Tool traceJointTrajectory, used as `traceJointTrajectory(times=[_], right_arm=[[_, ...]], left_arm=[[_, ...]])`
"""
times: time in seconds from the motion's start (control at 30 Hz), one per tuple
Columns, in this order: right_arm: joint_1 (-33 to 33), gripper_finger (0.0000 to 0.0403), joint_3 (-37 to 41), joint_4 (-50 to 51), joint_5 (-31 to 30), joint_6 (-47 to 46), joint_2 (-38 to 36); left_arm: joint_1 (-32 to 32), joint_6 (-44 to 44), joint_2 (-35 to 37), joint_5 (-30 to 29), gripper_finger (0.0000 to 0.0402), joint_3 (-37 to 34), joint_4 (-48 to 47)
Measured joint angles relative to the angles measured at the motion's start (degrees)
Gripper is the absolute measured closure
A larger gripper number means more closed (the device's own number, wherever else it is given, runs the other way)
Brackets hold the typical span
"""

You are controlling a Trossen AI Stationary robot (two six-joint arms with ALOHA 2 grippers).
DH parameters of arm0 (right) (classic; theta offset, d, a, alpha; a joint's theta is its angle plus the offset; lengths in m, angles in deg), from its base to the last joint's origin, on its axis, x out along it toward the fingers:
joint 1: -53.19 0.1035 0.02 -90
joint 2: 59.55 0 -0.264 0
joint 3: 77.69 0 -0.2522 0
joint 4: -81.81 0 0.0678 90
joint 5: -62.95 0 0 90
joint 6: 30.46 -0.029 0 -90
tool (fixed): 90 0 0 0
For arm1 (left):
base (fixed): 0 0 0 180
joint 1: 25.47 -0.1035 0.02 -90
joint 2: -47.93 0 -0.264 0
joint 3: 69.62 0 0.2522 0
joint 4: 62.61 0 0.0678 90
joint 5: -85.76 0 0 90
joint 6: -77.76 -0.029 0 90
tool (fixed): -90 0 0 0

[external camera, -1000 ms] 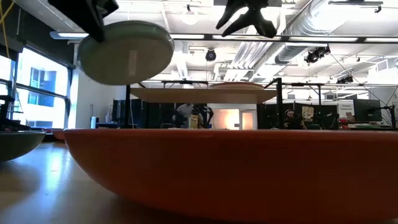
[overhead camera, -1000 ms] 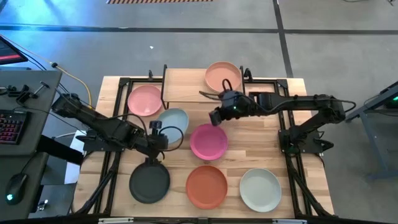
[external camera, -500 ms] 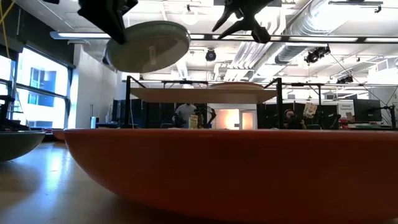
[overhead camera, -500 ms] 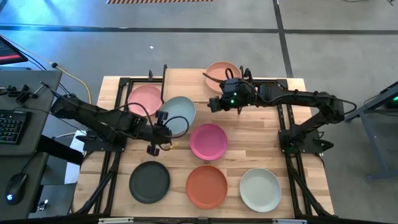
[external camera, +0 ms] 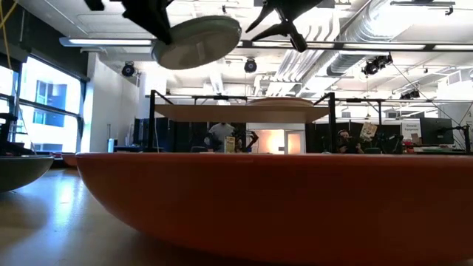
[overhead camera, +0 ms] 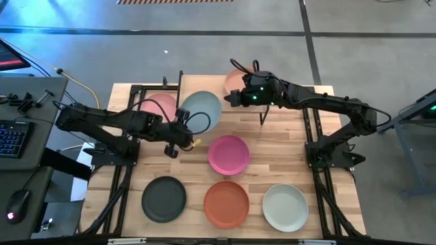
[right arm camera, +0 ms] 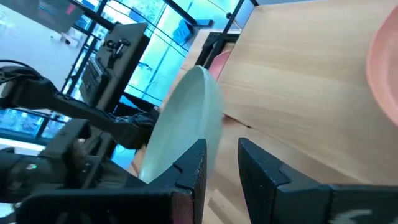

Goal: Place and stack plates onto a shelf
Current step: Stack the gray plate on top of the brown plate on the shelf

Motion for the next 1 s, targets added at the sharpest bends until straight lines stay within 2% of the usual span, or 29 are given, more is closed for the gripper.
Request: traceJointTrajectory(times=[0.23, 0.6, 0.7, 1.0], right_arm=[[0.1, 0.0331, 0.0, 0.0, 2.1, 0.9, 0.0], [0.6, 0.0331, 0.0, -0.5, 1.1, 10.7, 0.0], [0.6, 0.0331, 0.0, -1.7, -0.3, 10.2, 0.5], [0.5, 0.0331, 0.0, -3.7, 0.5, 6.2, 3.5]], left_arm=[[-1.7, -1.0, -0.2, 0.0, 0.0401, 0.2, 0.1], [-3.1, -1.0, -0.2, 0.1, 0.0401, 0.2, 0.2], [-3.1, -1.1, -0.2, 0.2, 0.0401, 0.2, 0.3], [-3.9, -0.9, -0.2, 0.3, 0.0401, 0.1, -0.3]])
